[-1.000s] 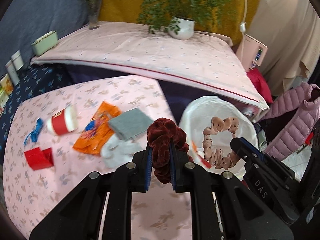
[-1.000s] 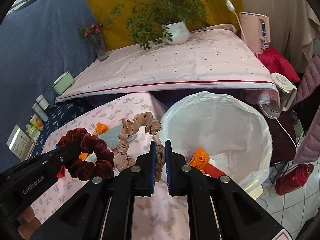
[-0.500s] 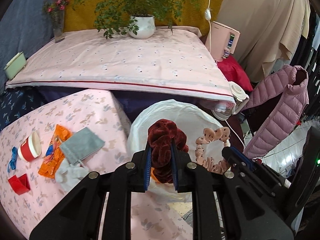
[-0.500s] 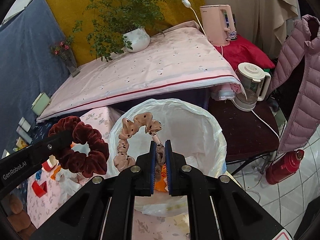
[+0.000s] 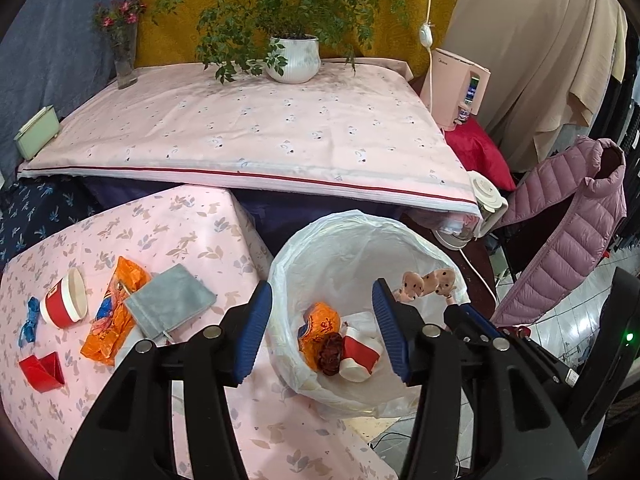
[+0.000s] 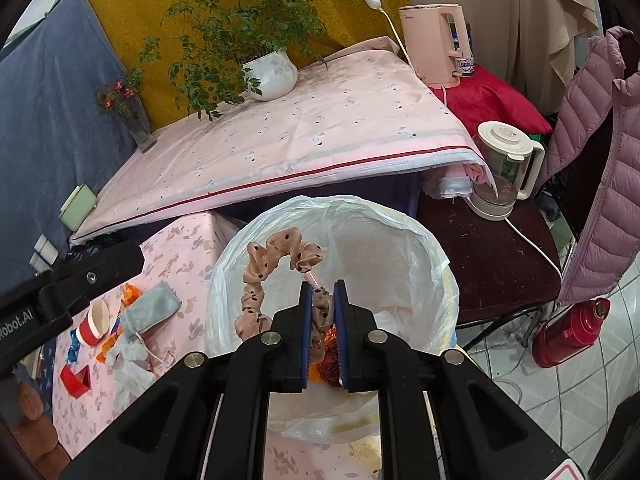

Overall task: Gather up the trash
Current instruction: 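Open both tools to drop the scrunchies into the bin, then move both tools back over the table toward the red box and white glove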

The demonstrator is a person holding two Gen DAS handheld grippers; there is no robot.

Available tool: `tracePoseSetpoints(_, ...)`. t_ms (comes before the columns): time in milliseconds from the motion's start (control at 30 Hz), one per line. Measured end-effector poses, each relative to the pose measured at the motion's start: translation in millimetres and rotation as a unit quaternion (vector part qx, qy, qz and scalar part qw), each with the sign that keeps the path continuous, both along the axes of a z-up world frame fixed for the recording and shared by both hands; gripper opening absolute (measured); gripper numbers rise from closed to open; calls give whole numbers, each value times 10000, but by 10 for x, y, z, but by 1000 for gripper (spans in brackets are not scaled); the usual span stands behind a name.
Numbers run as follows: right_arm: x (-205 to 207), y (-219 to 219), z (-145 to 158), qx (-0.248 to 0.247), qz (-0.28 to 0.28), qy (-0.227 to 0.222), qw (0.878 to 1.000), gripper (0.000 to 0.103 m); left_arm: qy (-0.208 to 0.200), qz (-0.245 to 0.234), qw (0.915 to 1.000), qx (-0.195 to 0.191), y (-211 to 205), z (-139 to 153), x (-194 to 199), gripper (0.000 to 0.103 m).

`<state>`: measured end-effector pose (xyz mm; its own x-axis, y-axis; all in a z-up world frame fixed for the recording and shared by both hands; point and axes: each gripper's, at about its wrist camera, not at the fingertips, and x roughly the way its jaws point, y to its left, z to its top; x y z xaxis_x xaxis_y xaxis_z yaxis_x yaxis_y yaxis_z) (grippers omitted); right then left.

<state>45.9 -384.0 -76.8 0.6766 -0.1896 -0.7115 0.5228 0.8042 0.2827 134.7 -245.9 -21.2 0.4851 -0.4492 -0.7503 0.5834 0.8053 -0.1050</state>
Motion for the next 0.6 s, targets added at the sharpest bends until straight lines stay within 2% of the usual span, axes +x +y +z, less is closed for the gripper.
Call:
tracePoseSetpoints(100,25,33,8,-25,-16,-23,10000,17,0,73,10000,15,57,-21,20,50)
tracePoseSetpoints(233,46,68,15,-20,-10,-40,10000,20,-1,244,9997,-16,168,-45,45,61)
tracePoseSetpoints(333,44,100,29,-34,-20,-53,10000,24,15,311,9995,-17,247,-59,60,61)
tracePoseSetpoints(467,54,164,57,-52,28,-55,10000,26,47,418,9991,-21,353,-79,80,61)
tracePoseSetpoints(533,59,212,73,-87,71,-55,9999,30,84,494,9987,-31,416,-91,92,62)
tracePoseSetpoints(600,62,262,95,-120,100,-76,9998,36,112,594,9982,-39,486,-105,98,67)
